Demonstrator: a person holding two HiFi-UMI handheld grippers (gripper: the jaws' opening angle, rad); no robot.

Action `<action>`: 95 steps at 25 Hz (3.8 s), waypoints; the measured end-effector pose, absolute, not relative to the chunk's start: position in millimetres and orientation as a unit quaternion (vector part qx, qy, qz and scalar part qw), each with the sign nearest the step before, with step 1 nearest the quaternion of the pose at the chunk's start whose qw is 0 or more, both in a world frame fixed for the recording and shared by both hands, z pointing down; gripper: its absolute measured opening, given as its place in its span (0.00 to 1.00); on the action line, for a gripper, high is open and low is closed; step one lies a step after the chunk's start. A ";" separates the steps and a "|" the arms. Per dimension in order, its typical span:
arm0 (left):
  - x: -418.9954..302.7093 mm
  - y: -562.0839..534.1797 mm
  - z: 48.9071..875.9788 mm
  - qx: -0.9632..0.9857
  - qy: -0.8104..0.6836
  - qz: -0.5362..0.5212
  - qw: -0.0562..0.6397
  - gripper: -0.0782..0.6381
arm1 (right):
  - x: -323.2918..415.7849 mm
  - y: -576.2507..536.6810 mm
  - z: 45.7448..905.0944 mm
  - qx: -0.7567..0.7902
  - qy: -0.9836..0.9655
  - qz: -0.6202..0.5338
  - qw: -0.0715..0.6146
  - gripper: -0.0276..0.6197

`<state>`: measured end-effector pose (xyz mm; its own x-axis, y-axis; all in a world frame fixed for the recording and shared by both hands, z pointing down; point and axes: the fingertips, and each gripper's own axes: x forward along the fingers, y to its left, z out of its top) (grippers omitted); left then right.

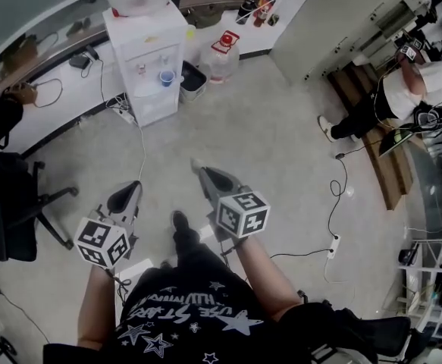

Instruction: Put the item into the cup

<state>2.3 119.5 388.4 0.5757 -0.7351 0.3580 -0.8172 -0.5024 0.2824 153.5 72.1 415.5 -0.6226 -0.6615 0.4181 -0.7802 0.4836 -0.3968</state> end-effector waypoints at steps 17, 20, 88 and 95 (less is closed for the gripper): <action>5.3 24.5 401.9 0.837 -0.491 0.106 0.216 0.12 | 165.1 -41.8 443.4 0.400 -0.858 0.297 0.122 0.04; -6.9 16.5 403.9 0.834 -0.496 0.104 0.221 0.12 | 159.9 -48.0 449.6 0.404 -0.853 0.303 0.131 0.05; -119.8 -339.7 662.6 0.775 -0.540 0.143 0.297 0.12 | 41.5 -451.2 713.1 0.443 -0.824 0.332 0.123 0.05; -124.9 -349.8 662.8 0.770 -0.560 0.138 0.271 0.12 | 33.9 -465.0 733.7 0.433 -0.826 0.326 0.155 0.05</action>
